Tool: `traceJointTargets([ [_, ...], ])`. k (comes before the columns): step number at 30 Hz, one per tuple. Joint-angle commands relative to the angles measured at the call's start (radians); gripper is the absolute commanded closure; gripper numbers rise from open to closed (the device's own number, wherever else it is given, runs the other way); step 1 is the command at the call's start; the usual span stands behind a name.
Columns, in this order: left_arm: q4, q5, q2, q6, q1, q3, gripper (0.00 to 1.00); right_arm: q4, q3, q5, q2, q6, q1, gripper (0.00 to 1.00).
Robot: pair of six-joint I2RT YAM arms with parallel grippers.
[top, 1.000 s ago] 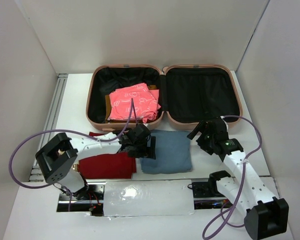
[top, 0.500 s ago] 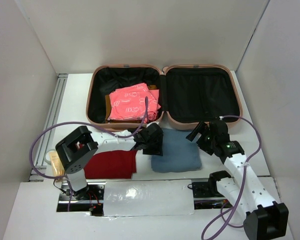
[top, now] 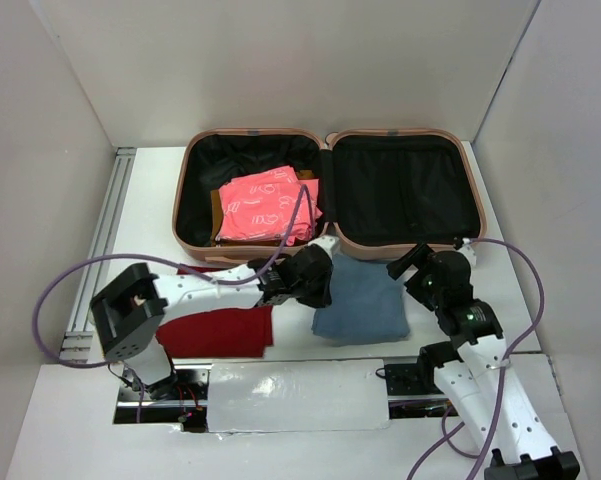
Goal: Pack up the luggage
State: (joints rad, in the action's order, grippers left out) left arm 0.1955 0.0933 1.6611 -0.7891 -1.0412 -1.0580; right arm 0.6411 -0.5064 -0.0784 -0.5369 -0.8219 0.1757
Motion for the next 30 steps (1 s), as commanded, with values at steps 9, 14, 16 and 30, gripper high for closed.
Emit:
traceJointTargets([
  [9,0.037,0.033,-0.176,0.342,-0.023,-0.241,1.00,0.029,-0.075,-0.153,0.058,-0.028,-0.007,0.00],
  [14,0.145,0.028,-0.117,0.478,-0.023,-0.468,1.00,0.006,-0.075,-0.153,0.058,-0.017,-0.007,0.00],
  [16,0.220,0.057,-0.086,0.508,-0.023,-0.584,1.00,-0.006,-0.075,-0.153,0.058,-0.017,-0.007,0.00],
  [30,0.299,-0.153,0.072,0.721,0.174,-0.979,1.00,-0.026,-0.095,-0.144,0.031,-0.005,-0.007,0.00],
])
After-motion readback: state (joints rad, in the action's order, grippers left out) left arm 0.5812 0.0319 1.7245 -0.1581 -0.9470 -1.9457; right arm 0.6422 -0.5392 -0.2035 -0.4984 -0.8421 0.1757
